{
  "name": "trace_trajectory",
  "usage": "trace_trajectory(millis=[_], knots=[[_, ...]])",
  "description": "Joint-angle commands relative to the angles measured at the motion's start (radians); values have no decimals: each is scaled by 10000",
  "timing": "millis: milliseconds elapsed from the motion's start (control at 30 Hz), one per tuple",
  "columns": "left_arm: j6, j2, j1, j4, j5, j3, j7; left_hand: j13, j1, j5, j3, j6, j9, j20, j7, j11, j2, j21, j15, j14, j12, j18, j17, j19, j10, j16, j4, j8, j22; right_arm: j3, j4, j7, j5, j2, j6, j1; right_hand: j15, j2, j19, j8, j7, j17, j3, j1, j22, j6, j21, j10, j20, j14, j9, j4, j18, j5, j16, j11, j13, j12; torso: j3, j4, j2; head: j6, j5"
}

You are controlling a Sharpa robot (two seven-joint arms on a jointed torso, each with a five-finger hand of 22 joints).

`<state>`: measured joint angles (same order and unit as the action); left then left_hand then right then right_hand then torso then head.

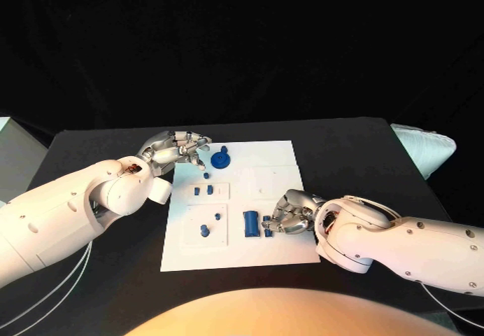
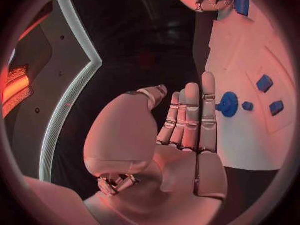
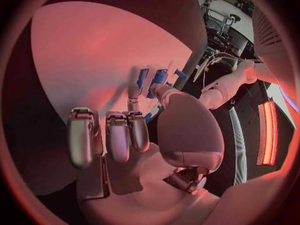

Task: Assemble the parts on the task board

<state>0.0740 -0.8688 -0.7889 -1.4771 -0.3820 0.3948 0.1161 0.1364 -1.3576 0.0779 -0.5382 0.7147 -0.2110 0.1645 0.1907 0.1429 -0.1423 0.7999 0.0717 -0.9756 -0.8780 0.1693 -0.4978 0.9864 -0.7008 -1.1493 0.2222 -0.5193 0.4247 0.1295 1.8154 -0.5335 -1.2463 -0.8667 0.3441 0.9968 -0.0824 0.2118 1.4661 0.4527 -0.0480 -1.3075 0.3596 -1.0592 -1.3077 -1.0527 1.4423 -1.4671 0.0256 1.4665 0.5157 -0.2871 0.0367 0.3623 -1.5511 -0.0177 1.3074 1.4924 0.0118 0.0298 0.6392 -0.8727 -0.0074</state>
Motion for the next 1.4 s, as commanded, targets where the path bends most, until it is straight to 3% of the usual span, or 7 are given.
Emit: trace_trajectory(millis=[33,733,1167,1200,1267,1300,1400], knots=[[-152,29,5,-9,-8,5,53,-10,3,24,15,-93,13,3,196,24,37,-50,15,18,-36,149,-9,78,71,36,67,-34,-9,1,33,285,13,-88,57,-13,-44,11,833,29,-13,-2323,-55,21,-2271,38,-67,-674,-83,970,14,28,-126,17,-14,-59,2206,-15,-1,0,-3,1,-1],[946,355,7,770,1071,9,1798,-222,-240,27,160,-91,148,85,195,57,-154,-756,103,917,205,120,315,-501,-119,825,25,-151,-399,-126,-3265,8017,5889,72,2323,386,551,-33,-1637,-906,-854,3482,150,-2166,2117,1682,-11632,3658,532,-1268,-161,563,1433,-302,5299,672,-2280,-7486,89,74,-219,671,74],[1976,895,4,1752,1827,18,2912,-750,-481,-49,630,53,900,1227,13,652,-263,-5773,1084,2302,5415,38,2907,-2227,-1402,7602,32,826,-3416,-448,-5745,9806,9016,1369,898,676,1663,-1,-4115,-1977,-1533,7203,1618,-2288,7340,1981,-13818,4141,1684,-4020,-1108,1094,1476,-1834,12137,1495,-9183,-12970,-20,16,-407,1519,129],[1299,805,5,1645,1372,7,2137,-1364,3831,-779,5382,-7147,2110,-1645,-1907,-1429,1423,-7999,-717,9756,8780,-1693,4978,-9864,7008,11493,-2222,5193,-4247,-429,-5533,8758,7720,1237,1702,669,824,-2118,-7104,-4527,480,13075,-3596,1499,13077,10527,-14423,7389,-256,-7120,-5157,2871,-367,-3623,15511,177,-13074,-14924,33,63,-354,1329,96],[1365,806,-25,1615,1401,-39,2159,-1364,4213,-779,5382,-7147,2110,-1645,-1907,-1429,1423,-7999,-717,9756,8780,-1693,4978,-9864,7008,11493,-2222,5193,-4247,-441,-5490,8783,7786,1232,1738,667,824,-2118,-7597,-4527,480,13075,-3596,1942,13077,10527,-14423,14671,-256,-7552,-5157,2871,-367,-3623,15511,177,-13074,-14924,29,55,-368,1362,95],[1426,806,-53,1587,1427,-81,2179,-1364,4543,-779,5382,-7147,2110,-1645,-1907,-1429,1423,-7999,-717,9756,8780,-1693,4978,-9864,7008,11493,-2222,5193,-4247,-452,-5451,8805,7847,1227,1771,665,824,-2118,-14661,-4527,480,13075,-3596,2252,13077,10527,-14423,14671,-256,-14665,-5157,2871,-367,-3623,15511,177,-13074,-14924,26,47,-381,1392,95],[1728,811,-193,1450,1558,-292,2281,-1364,5622,-779,5382,-7147,2110,-1645,-1907,-1429,1423,-7999,-717,9756,8780,-1693,4978,-9864,7008,11493,-2222,5193,-4247,-507,-5254,8919,8150,1204,1934,656,824,-2118,-14661,-4527,480,13075,-3596,3262,13077,10527,-14423,14671,-256,-14665,-5157,2871,-367,-3623,15511,177,-13074,-14924,9,8,-445,1544,92]])
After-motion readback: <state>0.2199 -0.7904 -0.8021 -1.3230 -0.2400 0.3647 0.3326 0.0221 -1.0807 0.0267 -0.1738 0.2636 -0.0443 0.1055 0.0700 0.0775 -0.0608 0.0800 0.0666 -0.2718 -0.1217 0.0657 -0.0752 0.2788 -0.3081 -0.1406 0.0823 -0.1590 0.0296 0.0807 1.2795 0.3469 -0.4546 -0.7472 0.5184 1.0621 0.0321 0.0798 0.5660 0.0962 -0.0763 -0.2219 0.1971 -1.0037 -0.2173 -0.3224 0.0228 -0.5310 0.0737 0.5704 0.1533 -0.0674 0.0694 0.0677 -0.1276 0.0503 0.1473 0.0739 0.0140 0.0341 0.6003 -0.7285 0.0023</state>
